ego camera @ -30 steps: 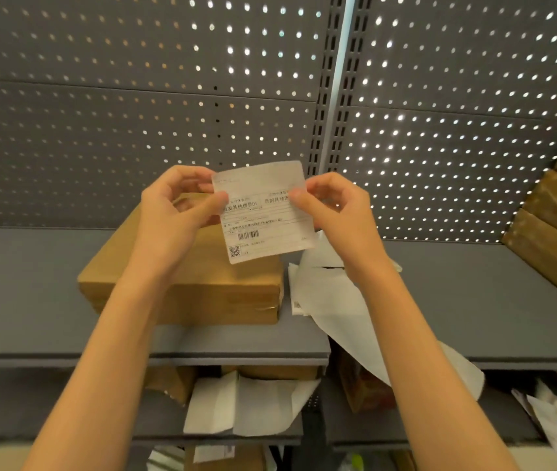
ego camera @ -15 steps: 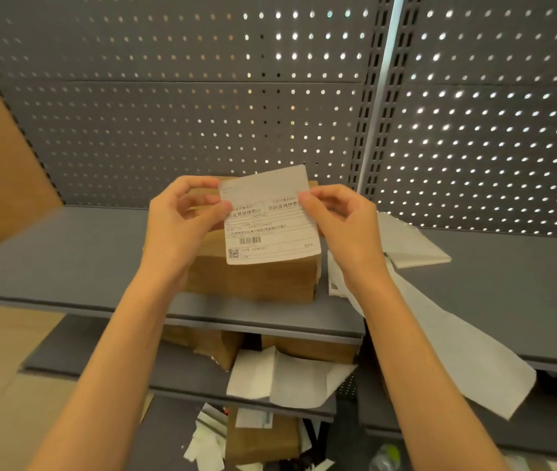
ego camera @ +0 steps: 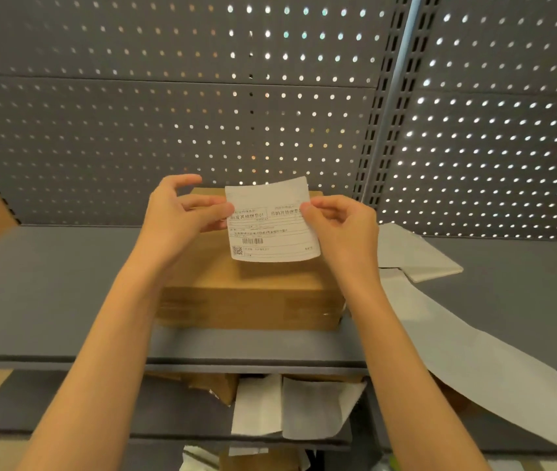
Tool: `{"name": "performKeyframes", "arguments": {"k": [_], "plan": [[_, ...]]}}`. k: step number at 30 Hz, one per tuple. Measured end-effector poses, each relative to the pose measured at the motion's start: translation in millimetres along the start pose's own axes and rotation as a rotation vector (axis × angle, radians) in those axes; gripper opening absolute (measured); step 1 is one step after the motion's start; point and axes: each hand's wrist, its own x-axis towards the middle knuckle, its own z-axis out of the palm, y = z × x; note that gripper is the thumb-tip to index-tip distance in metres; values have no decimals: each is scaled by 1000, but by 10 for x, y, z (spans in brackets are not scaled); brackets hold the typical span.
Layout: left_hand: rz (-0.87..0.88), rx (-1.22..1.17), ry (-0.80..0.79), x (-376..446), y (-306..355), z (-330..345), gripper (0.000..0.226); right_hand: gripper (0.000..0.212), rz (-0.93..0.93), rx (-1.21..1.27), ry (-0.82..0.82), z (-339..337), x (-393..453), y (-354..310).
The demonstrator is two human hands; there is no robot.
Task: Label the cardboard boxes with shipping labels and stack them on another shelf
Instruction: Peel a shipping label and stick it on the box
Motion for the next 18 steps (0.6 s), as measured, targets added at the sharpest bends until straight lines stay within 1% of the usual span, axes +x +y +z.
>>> {"name": "performKeyframes", "arguments": {"k": [2, 5, 9, 10, 11, 15, 18], "plan": [[-10, 19, -30, 135, -53, -53, 52, 7, -8, -78, 6, 96, 35, 28], [-33, 37, -87, 319, -130, -109, 45, 16, -25, -181, 21, 219, 91, 30], [-92, 34, -118, 518, -210, -154, 41, 40, -23, -296, -29, 335, 167, 5], [-103, 43, -123, 557, -228, -168, 40, 42, -11, -304, -45, 355, 183, 12], [-115, 54, -129, 593, -250, -181, 40, 39, 0, -307, -62, 372, 191, 22], [-162, 56, -155, 687, -325, -214, 40, 15, 30, -330, -80, 424, 194, 94], [-189, 69, -174, 737, -358, -225, 41, 8, 41, -360, -96, 449, 209, 120]]}}
